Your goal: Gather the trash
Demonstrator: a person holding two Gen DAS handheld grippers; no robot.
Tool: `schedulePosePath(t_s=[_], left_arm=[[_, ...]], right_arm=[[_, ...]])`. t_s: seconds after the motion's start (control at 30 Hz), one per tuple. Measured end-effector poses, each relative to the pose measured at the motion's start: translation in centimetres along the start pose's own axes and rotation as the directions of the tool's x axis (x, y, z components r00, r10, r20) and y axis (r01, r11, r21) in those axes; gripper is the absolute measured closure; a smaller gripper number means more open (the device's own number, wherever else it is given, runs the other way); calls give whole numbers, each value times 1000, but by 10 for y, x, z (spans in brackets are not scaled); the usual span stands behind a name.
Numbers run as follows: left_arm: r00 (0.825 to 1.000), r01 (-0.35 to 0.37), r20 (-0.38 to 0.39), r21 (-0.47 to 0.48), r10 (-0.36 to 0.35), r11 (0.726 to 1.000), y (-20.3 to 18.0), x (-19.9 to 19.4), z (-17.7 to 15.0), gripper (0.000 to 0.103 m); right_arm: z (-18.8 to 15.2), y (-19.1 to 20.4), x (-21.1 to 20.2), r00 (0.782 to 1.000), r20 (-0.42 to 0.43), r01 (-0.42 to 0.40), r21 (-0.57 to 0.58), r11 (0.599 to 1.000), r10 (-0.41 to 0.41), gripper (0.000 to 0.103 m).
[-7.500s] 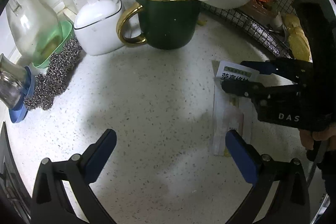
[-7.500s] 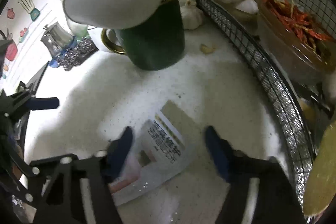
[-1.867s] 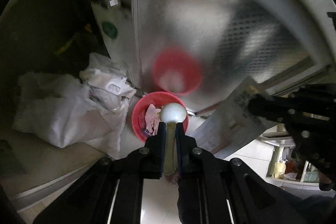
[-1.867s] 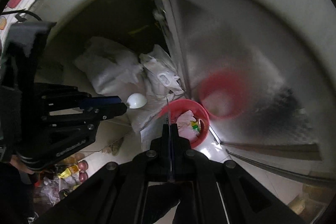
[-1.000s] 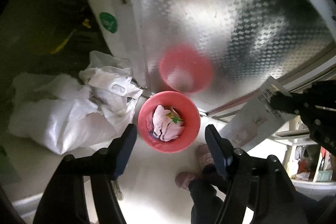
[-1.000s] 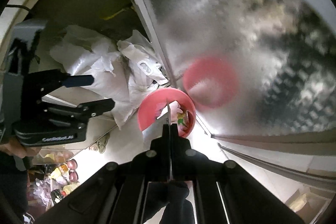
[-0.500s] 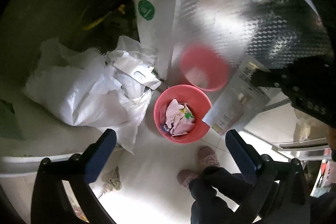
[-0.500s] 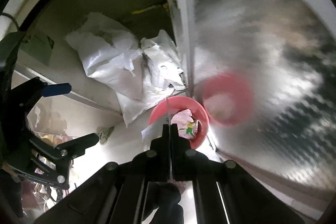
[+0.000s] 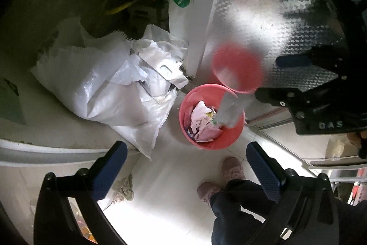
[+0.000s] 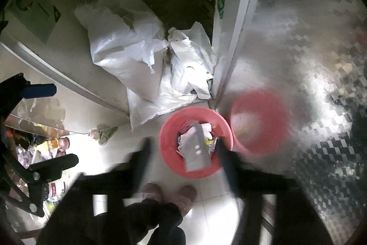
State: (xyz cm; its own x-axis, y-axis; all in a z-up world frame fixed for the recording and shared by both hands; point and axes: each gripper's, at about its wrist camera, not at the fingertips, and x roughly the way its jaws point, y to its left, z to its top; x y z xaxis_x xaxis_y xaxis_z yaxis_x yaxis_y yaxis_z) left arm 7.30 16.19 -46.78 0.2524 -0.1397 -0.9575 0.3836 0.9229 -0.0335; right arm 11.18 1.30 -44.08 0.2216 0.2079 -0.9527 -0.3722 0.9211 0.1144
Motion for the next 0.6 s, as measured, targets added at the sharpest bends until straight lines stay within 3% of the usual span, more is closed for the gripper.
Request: schedulePosePath(t_s=[0.23, 0.37, 0.6], left_arm=[[1000, 0, 20, -37, 1, 999, -3, -32, 2, 0], [998, -17, 57, -56, 20, 998, -7, -82, 6, 0], [985, -68, 148, -111, 85, 991, -13, -199, 24, 0]], right_arm=[[-6, 1, -24, 1000, 5, 26, -5, 1000, -26, 24], [-6, 11, -60, 999, 27, 28, -16, 999, -27, 8], [4, 33, -166, 992, 124, 30, -57, 998, -23, 1]])
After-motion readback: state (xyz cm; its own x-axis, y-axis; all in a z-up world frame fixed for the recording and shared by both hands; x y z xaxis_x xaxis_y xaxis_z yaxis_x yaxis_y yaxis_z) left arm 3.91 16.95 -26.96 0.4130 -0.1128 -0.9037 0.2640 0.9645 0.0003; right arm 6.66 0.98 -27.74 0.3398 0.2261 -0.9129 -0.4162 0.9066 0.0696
